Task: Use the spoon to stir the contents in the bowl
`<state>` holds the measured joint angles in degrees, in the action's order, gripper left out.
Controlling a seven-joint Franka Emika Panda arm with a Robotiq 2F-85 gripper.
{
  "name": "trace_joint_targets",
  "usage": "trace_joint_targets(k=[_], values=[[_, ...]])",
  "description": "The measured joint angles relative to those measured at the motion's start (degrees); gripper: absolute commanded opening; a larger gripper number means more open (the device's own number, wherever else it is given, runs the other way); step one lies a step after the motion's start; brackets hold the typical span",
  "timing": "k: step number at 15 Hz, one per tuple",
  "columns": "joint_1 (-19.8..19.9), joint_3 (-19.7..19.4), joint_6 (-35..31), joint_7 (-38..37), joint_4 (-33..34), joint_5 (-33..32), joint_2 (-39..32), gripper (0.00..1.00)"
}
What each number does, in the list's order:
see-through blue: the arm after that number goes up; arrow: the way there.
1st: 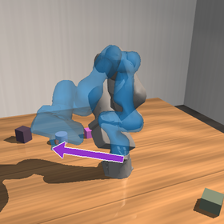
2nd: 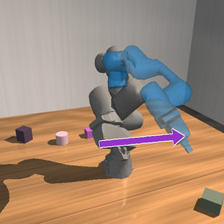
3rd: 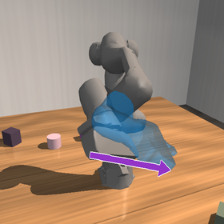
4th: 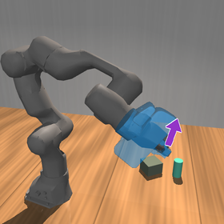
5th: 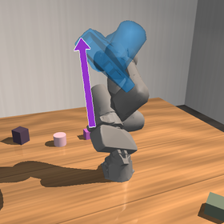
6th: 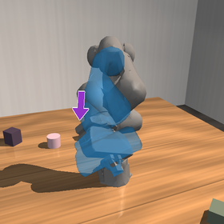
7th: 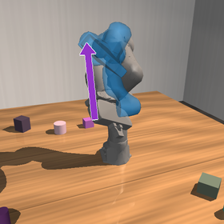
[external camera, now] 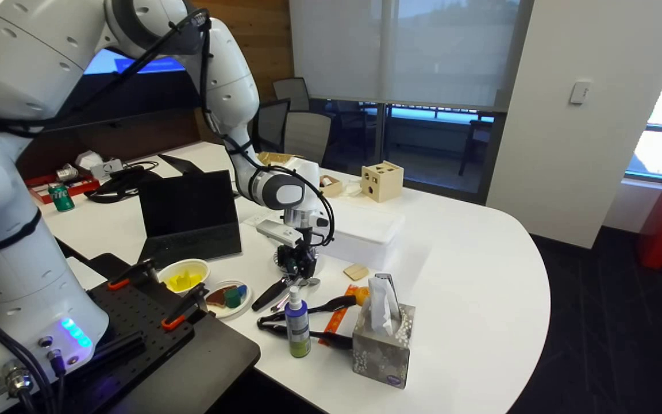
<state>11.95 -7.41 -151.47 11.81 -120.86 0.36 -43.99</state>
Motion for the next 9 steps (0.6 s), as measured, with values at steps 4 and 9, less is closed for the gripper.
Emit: trace_joint_targets(k=[4, 9], values=[[-0.94, -0.32, 5.94, -0.01, -0.01, -0.05, 2.68, 0.02], [-2.05, -1.52, 8.82, -2.13, 0.0, -2.65, 3.36, 0.02]])
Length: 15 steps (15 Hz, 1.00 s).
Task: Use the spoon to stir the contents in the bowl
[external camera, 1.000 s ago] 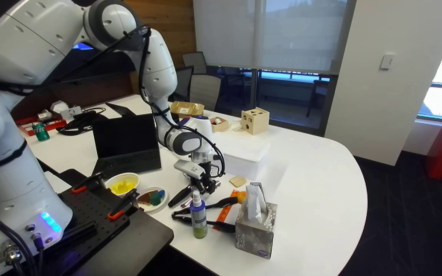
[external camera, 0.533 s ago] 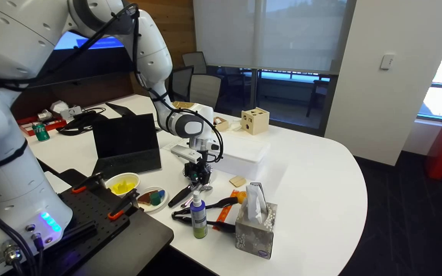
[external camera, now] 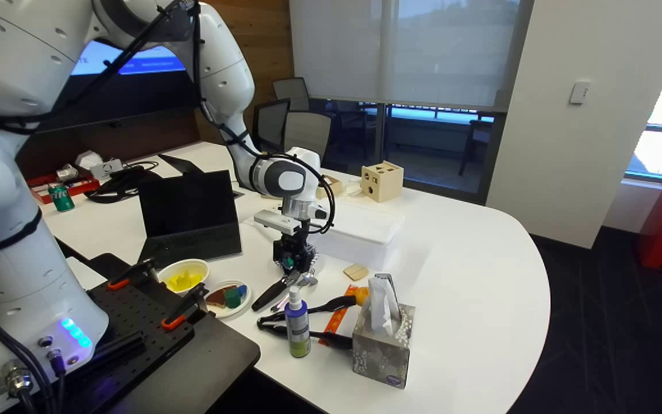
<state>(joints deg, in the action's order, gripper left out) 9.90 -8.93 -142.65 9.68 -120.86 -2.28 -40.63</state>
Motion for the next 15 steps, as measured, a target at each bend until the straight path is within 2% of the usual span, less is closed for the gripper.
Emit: trace_joint_targets(k=[1, 2, 3, 4, 5, 7, 11, 12, 13, 15], values=[[-0.01, -0.11, 0.59, -0.25, 0.0, -0.53, -0.01, 0.33], [-0.01, -0.18, 1.42, -0.72, 0.01, -1.02, -0.03, 0.35], [0.0, -0.25, 2.39, -1.08, 0.01, -1.46, -0.07, 0.41], [-0.02, -0.31, 3.21, -1.14, 0.02, -1.71, -0.1, 0.11], [-0.02, -0.31, 4.03, -1.14, 0.06, -1.96, -0.14, 0.1], [-0.02, -0.34, 5.03, -1.14, 0.45, -2.87, -0.44, 0.0], [-0.02, -0.37, 5.72, -1.14, 2.59, -3.89, -2.0, 0.0], [-0.02, -0.37, 5.83, -1.14, 3.11, -3.9, -2.39, 0.26], [-0.02, -0.4, 5.84, -1.14, 3.55, -3.9, -2.77, 0.27], [0.02, -0.55, 5.84, -1.14, 4.48, -3.9, -3.57, 0.4]])
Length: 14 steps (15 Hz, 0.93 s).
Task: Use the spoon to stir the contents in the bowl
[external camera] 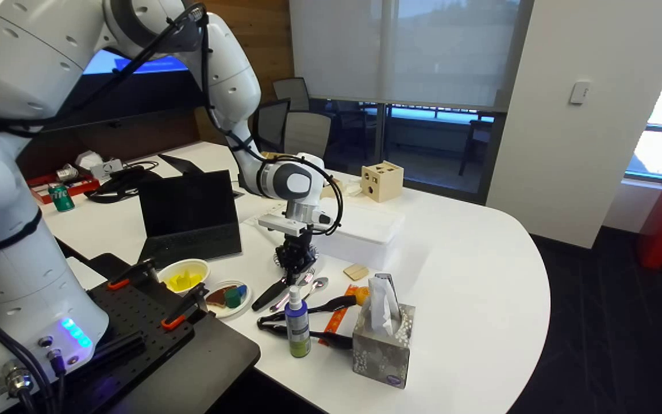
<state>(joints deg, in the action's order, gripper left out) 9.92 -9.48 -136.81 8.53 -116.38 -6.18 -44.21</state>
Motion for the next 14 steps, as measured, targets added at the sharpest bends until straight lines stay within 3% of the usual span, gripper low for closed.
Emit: trace_joint_targets(k=[8, 13, 14], values=[[1.43, -0.1, -4.22, 0.04, 5.44, 0.0, -5.6, 0.99], [1.65, 0.09, -5.39, 0.04, 7.79, 0.02, -8.42, 1.0], [1.64, 0.13, -5.39, 0.04, 8.0, 0.02, -8.72, 0.75]])
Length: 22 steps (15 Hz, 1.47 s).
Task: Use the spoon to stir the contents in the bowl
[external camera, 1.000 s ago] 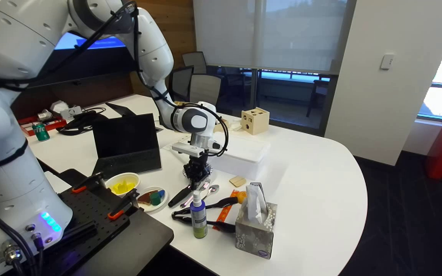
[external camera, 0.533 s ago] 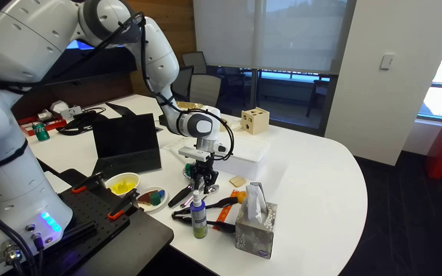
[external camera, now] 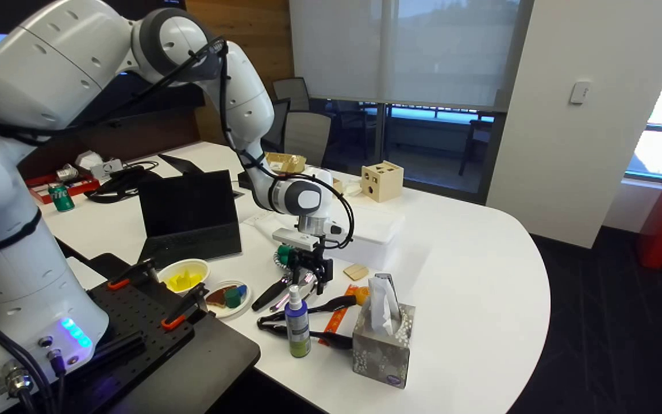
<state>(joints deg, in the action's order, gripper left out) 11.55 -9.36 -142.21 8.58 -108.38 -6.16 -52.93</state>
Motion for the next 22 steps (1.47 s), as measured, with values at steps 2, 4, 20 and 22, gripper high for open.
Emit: trace_joint_targets(k=[2, 4, 20, 22], values=[[-0.03, 0.0, 0.0, 0.0, 0.09, 0.0, -0.36, 0.66], [-0.02, 0.0, 0.0, 0.0, 0.09, 0.0, -0.57, 0.49], [-0.98, 0.05, -0.73, 0.0, -0.18, -0.01, -1.62, 0.02], [-0.88, -0.08, -0.75, 0.0, -0.18, -0.01, -1.63, 0.02]])
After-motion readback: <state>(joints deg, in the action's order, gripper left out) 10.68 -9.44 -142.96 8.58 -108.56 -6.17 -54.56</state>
